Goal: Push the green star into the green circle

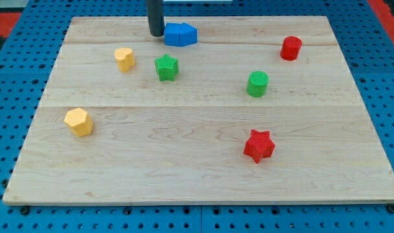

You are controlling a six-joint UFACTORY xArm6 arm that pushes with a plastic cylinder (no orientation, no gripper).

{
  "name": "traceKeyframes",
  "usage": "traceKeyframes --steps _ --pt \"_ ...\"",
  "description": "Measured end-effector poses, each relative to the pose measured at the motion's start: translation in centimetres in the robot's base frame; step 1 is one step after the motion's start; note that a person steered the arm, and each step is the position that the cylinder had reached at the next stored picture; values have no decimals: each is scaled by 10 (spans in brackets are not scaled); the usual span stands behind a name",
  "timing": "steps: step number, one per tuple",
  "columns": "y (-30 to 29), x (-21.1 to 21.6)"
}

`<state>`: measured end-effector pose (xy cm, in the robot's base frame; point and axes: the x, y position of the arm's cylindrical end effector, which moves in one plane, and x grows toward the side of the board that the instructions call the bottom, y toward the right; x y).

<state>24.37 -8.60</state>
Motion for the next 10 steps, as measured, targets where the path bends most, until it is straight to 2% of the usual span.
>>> traceKeyframes --steps 1,2,3,4,5,7,8,9,10 --pt "-11 10" --pt "-35 40" --pt "-23 73" --pt "35 96" --pt "18 120" --pt "87 150" --pt "54 161" --pt "111 203" --pt "150 191"
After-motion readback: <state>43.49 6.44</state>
